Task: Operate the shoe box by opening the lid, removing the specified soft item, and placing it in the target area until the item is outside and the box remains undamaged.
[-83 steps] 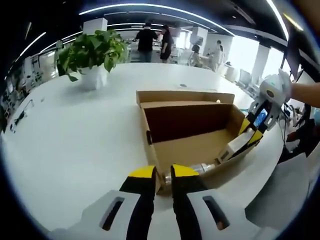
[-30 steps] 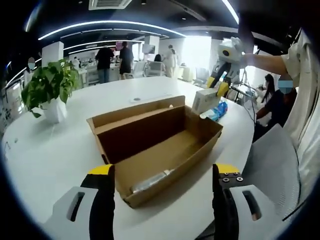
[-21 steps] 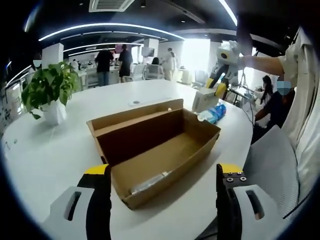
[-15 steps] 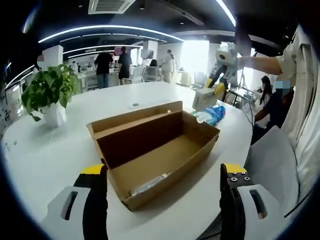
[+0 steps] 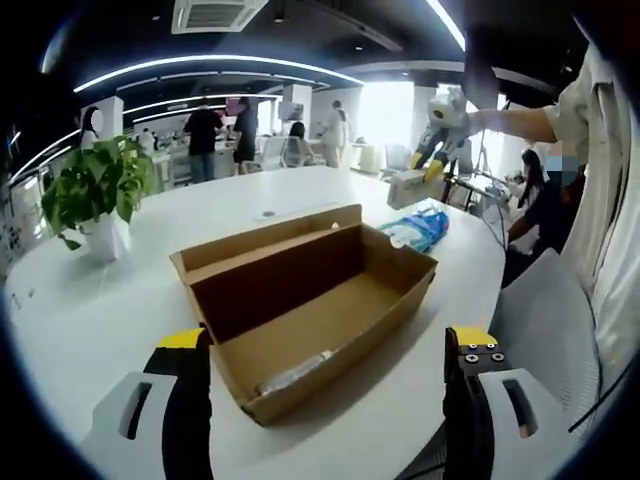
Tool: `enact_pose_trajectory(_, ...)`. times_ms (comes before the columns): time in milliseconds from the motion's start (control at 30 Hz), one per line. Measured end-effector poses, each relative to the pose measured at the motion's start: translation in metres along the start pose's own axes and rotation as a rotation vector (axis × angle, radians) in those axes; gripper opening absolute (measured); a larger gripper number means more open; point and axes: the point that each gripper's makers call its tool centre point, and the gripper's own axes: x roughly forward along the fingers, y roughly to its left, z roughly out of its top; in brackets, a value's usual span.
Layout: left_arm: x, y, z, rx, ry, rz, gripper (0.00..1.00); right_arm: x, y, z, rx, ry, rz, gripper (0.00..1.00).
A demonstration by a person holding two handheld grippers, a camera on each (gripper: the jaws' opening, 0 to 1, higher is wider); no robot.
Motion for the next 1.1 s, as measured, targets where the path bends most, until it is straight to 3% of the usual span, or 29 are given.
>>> enact_pose_trajectory(500,0.004,0.001,-0.001,0.027,0.017,0.008,1.00,-0.013,-0.024,-0.036,0.036,0.053,-0.035,0.15)
enact_pose_trajectory(900,0.004,0.010,-0.003,0.011,0.031,0.037,0.99,-0.027,-0.053,-0.090,0.061,0.141,-0.071,0.15)
enact_pose_trajectory(1100,0.006,0.009,-0.005,0.008,0.041,0.041,0.98,-0.028,-0.064,-0.108,0.056,0.173,-0.082,0.15)
